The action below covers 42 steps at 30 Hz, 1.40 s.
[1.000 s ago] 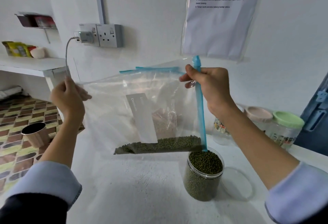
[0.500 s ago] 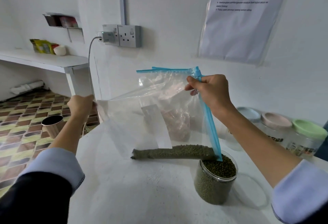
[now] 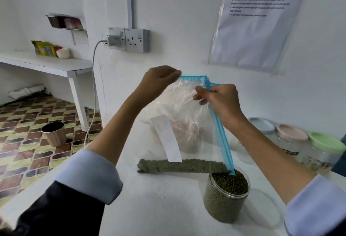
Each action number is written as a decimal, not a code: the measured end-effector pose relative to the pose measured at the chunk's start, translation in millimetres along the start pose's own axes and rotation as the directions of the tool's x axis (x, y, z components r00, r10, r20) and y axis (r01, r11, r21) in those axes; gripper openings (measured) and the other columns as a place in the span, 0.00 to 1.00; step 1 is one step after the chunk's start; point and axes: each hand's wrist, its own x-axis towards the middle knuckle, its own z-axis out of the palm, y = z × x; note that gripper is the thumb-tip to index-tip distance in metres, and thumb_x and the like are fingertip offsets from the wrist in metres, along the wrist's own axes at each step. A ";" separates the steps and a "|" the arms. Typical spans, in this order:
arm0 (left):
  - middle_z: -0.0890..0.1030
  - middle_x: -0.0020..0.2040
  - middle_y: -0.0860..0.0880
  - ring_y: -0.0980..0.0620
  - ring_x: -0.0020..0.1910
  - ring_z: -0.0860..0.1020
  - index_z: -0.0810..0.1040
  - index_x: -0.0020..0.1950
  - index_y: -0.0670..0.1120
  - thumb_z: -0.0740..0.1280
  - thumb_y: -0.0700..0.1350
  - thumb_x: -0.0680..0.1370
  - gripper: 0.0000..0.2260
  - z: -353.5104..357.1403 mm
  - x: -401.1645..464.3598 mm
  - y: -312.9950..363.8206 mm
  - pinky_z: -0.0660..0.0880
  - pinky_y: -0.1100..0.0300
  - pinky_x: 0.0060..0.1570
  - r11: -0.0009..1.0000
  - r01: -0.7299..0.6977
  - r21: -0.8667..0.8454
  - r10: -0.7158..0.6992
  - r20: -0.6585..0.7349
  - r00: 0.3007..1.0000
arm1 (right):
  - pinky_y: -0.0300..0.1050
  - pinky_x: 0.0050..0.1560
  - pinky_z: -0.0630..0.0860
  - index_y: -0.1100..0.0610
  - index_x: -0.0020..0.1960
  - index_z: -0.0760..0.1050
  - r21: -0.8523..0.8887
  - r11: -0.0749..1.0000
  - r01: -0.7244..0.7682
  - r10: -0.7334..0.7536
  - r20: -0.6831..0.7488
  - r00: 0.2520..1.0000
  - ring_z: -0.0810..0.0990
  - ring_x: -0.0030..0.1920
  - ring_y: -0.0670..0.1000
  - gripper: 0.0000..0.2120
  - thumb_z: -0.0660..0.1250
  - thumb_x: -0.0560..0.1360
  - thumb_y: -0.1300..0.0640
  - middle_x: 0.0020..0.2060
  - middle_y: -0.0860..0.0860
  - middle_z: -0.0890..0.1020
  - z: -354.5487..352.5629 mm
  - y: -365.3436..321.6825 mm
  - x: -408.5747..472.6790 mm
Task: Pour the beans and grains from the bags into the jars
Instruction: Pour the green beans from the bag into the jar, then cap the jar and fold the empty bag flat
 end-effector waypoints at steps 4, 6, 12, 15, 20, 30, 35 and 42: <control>0.82 0.43 0.45 0.53 0.41 0.78 0.82 0.50 0.41 0.67 0.49 0.78 0.12 31.7 4.7 28.3 0.75 0.62 0.44 0.997 -0.077 0.028 0.070 0.187 0.980 | 0.28 0.40 0.74 0.58 0.44 0.83 0.035 0.999 0.004 -0.004 0.013 1.000 0.81 0.33 0.44 0.07 0.69 0.75 0.55 0.37 0.49 0.84 -0.2 0.1 -1.2; 0.81 0.38 0.37 0.51 0.34 0.73 0.82 0.44 0.36 0.70 0.46 0.75 0.12 39.3 4.5 32.0 0.70 0.58 0.37 0.995 -0.097 0.007 0.096 0.124 0.988 | 0.31 0.42 0.74 0.58 0.44 0.83 0.069 0.998 -0.009 0.007 0.028 1.000 0.81 0.33 0.44 0.07 0.69 0.75 0.56 0.36 0.48 0.84 -3.4 1.9 -3.5; 0.84 0.37 0.40 0.48 0.35 0.80 0.84 0.43 0.39 0.72 0.41 0.73 0.06 37.9 1.1 33.4 0.78 0.59 0.46 0.984 -0.119 -0.132 0.115 -0.036 0.993 | 0.28 0.44 0.72 0.55 0.50 0.82 -0.075 0.997 -0.028 0.047 0.262 0.964 0.80 0.47 0.44 0.09 0.71 0.74 0.52 0.47 0.47 0.83 -23.6 20.6 -12.8; 0.83 0.34 0.44 0.48 0.34 0.82 0.83 0.39 0.43 0.71 0.39 0.74 0.03 15.5 5.7 25.5 0.80 0.50 0.50 0.934 -0.105 -0.341 0.038 -0.198 0.979 | 0.25 0.36 0.70 0.59 0.49 0.84 -0.231 0.969 -0.087 0.157 0.307 0.939 0.78 0.40 0.41 0.10 0.73 0.72 0.53 0.42 0.48 0.83 -39.7 42.0 -15.9; 0.83 0.31 0.53 0.53 0.31 0.82 0.81 0.42 0.44 0.70 0.41 0.75 0.03 -22.5 10.9 1.6 0.80 0.57 0.44 0.895 -0.068 -0.441 -0.103 -0.353 0.930 | 0.31 0.29 0.66 0.57 0.43 0.84 -0.328 0.942 -0.067 0.130 0.173 0.976 0.71 0.30 0.44 0.09 0.77 0.68 0.52 0.28 0.46 0.77 -58.6 37.1 -1.2; 0.83 0.31 0.54 0.58 0.30 0.81 0.79 0.43 0.44 0.68 0.45 0.77 0.05 -55.9 -22.3 -63.0 0.80 0.64 0.41 0.806 0.070 -0.587 -0.448 -0.530 0.720 | 0.49 0.41 0.75 0.60 0.47 0.84 -0.485 0.834 0.264 -0.130 0.294 0.947 0.76 0.34 0.51 0.16 0.76 0.67 0.49 0.36 0.55 0.82 -16.2 -16.2 28.2; 0.80 0.41 0.52 0.57 0.35 0.79 0.78 0.56 0.39 0.63 0.48 0.80 0.13 -56.3 -33.5 -78.8 0.75 0.62 0.41 0.862 0.195 -0.468 -0.461 -0.564 0.685 | 0.41 0.50 0.76 0.58 0.44 0.82 -0.191 0.957 0.218 -0.147 0.331 0.932 0.79 0.41 0.49 0.05 0.75 0.69 0.59 0.41 0.52 0.82 0.7 -17.2 21.7; 0.72 0.64 0.41 0.44 0.63 0.71 0.70 0.65 0.38 0.63 0.46 0.80 0.17 -44.8 -27.9 -61.3 0.70 0.52 0.63 0.931 0.322 -0.169 -0.323 -0.792 0.519 | 0.40 0.54 0.78 0.52 0.54 0.79 0.182 0.977 0.113 -0.160 0.271 0.949 0.81 0.46 0.51 0.13 0.71 0.72 0.64 0.47 0.53 0.82 -9.9 5.7 21.8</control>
